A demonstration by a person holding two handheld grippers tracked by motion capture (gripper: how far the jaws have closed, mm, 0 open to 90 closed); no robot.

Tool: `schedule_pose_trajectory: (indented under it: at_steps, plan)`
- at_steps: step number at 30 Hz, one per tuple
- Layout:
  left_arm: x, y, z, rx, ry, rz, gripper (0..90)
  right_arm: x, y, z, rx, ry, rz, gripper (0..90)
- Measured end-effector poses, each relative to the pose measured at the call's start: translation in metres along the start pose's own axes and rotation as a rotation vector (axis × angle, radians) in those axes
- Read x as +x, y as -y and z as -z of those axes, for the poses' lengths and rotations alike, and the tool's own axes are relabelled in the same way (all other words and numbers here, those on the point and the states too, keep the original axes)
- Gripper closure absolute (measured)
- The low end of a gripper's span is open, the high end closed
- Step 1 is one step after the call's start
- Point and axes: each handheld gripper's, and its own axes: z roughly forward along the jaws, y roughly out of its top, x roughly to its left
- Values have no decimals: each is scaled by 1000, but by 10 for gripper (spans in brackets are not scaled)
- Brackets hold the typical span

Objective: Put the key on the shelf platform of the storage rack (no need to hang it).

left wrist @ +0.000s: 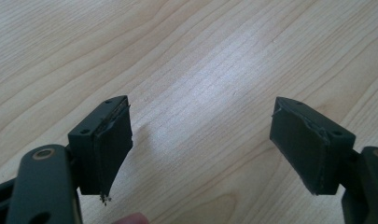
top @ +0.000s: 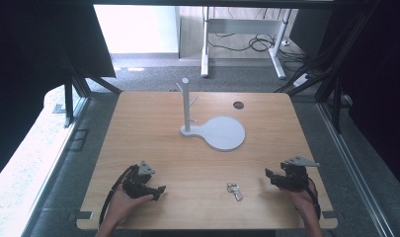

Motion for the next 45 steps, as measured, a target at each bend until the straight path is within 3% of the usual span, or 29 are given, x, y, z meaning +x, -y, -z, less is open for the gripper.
schedule_pose_trajectory:
  at_steps: [18, 28, 32, 34, 45]
  plan:
    - [3, 1, 2, -5, -1, 18, 213, 3, -13, 13, -24, -57, 5, 346]
    - [5, 1, 5, -13, -3, 19, 213, 14, -36, 27, 39, -85, 95, 361]
    - [4, 1, 6, -16, 0, 15, 213, 20, -48, 30, 81, -156, 101, 365]
    - [5, 2, 6, -15, -3, 21, 213, 23, -55, 32, 108, -165, 118, 367]
    - [3, 1, 6, -13, 2, 18, 213, 41, -76, 40, 157, -170, 189, 388]
